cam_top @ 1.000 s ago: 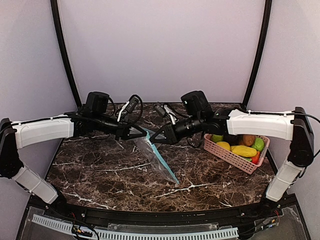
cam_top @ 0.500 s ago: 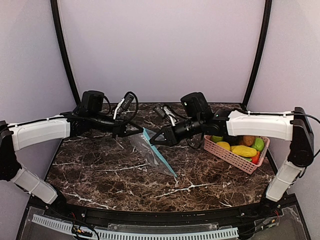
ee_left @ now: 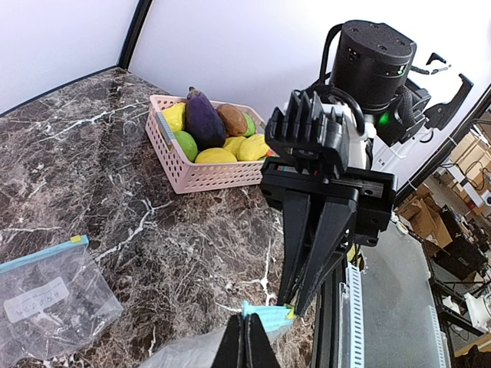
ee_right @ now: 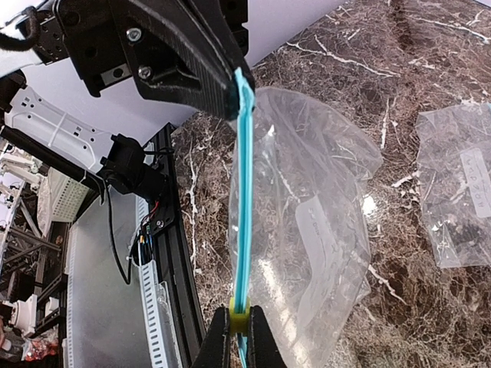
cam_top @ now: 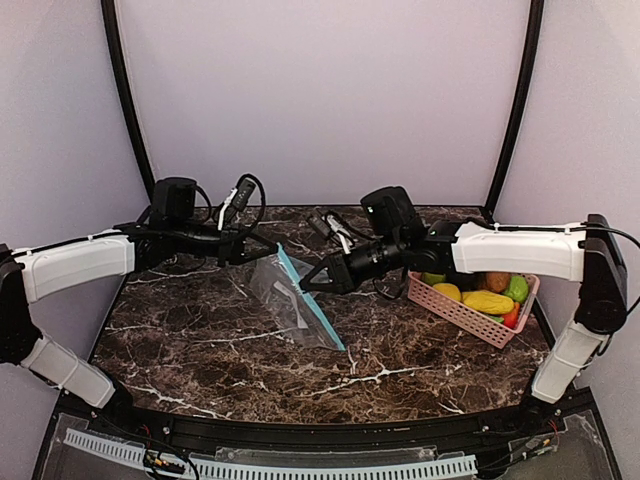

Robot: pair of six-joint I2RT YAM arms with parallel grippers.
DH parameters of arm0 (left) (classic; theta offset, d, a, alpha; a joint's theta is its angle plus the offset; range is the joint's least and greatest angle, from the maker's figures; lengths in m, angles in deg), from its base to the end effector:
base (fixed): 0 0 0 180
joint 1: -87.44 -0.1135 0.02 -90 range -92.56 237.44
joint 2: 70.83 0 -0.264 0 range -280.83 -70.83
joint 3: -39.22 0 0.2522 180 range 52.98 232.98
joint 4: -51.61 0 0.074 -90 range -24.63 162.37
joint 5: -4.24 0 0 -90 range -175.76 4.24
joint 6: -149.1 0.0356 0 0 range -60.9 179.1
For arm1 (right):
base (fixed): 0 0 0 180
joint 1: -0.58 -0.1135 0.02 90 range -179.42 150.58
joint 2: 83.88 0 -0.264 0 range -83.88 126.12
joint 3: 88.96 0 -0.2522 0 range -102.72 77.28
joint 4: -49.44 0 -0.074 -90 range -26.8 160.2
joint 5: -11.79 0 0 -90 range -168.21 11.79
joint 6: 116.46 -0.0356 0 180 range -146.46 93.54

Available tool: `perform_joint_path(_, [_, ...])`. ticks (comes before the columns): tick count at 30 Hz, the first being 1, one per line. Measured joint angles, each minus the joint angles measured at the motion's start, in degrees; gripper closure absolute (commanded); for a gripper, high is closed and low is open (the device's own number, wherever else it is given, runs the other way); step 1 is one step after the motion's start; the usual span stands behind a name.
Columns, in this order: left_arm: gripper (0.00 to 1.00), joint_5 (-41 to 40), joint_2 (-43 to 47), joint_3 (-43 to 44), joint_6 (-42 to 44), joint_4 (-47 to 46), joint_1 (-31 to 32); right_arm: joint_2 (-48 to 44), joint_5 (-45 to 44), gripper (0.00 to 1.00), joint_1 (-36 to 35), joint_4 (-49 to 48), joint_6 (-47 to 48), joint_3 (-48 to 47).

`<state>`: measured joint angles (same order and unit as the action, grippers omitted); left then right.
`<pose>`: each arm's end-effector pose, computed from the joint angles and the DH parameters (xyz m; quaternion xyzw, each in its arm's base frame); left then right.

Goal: Place the food in the zip-top bag and seal the zipper
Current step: Unzip the zipper from the zipper food storage bag.

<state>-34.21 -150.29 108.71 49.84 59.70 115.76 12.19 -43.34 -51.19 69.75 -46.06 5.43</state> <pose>0.2610 -0.1723 0.2996 0.3725 0.6765 -0.5035 0.3874 0.2220 0.3147 0.2774 -0.3721 0.7559 0.4866 0.2310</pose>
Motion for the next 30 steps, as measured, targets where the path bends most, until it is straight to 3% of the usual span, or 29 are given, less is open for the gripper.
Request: perform_joint_path(30, [0.99, -0.83, 3.87, -0.81, -0.50, -1.09, -6.36, 0.42, 0.00, 1.00, -0.26, -0.55, -0.68, 3.50])
